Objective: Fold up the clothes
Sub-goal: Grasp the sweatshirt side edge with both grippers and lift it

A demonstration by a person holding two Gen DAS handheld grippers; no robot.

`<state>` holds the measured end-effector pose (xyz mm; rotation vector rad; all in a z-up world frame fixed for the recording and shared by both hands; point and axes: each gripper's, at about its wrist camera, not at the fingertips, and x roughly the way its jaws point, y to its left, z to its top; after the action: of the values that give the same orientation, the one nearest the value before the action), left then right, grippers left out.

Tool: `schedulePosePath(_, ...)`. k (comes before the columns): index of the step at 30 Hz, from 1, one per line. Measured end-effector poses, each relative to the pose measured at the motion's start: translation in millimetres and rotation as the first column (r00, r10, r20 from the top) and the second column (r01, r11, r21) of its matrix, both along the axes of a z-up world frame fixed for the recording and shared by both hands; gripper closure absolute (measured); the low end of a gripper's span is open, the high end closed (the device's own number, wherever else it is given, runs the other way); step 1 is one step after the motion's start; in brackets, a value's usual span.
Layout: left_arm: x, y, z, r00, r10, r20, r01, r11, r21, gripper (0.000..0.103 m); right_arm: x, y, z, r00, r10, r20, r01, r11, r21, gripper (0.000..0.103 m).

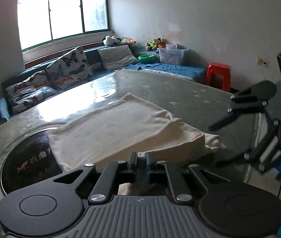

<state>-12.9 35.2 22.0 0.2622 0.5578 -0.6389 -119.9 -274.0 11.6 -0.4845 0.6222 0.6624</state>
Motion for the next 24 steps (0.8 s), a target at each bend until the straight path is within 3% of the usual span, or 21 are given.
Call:
schedulePosePath(4,10.8,-1.4,-3.0,1.000,-0.006,-0.026,0.006,1.000,0.000,0.094,17.6,11.8,-10.2,1.000,0.008,0.001,-0.008,1.000,0.013,0.049)
schedulePosePath(6,11.7,-0.1,-6.1,0.999,-0.011,-0.037,0.011,1.000,0.003,0.093,31.3,14.8,-14.9,0.999,0.002,-0.034,-0.001,1.000,0.021,0.069)
schedulePosePath(9,1.4,6.6,-9.4,0.999,-0.019,-0.038,0.019,1.000,0.007,0.088,47.0,12.9,-14.9,0.995,-0.003,-0.096,0.008,0.998,0.055,0.082)
schedulePosePath(10,-3.1,9.0,-11.0,0.999,-0.023,-0.030,0.023,1.000,0.016,0.084,50.3,10.5,-13.1,0.994,-0.004,-0.106,0.011,0.998,0.069,0.083)
schedulePosePath(12,-12.0,13.8,-14.2,0.999,-0.030,-0.016,0.031,0.999,0.034,0.058,55.0,7.3,-8.8,0.994,-0.010,-0.113,0.020,0.996,0.088,0.086)
schedulePosePath(13,-16.4,16.0,-16.0,0.999,-0.034,-0.008,0.035,0.998,0.045,0.055,57.4,5.6,-6.6,0.993,-0.014,-0.116,0.025,0.995,0.098,0.087)
schedulePosePath(22,-26.6,17.1,-42.4,0.999,-0.029,0.034,0.021,0.980,0.199,0.056,73.3,-6.1,5.5,0.989,-0.060,-0.132,0.083,0.981,0.177,0.089)
schedulePosePath(24,-28.8,15.0,-46.1,0.998,-0.031,0.059,0.017,0.974,0.226,0.068,73.5,-7.1,7.8,0.990,-0.063,-0.129,0.085,0.980,0.178,0.090)
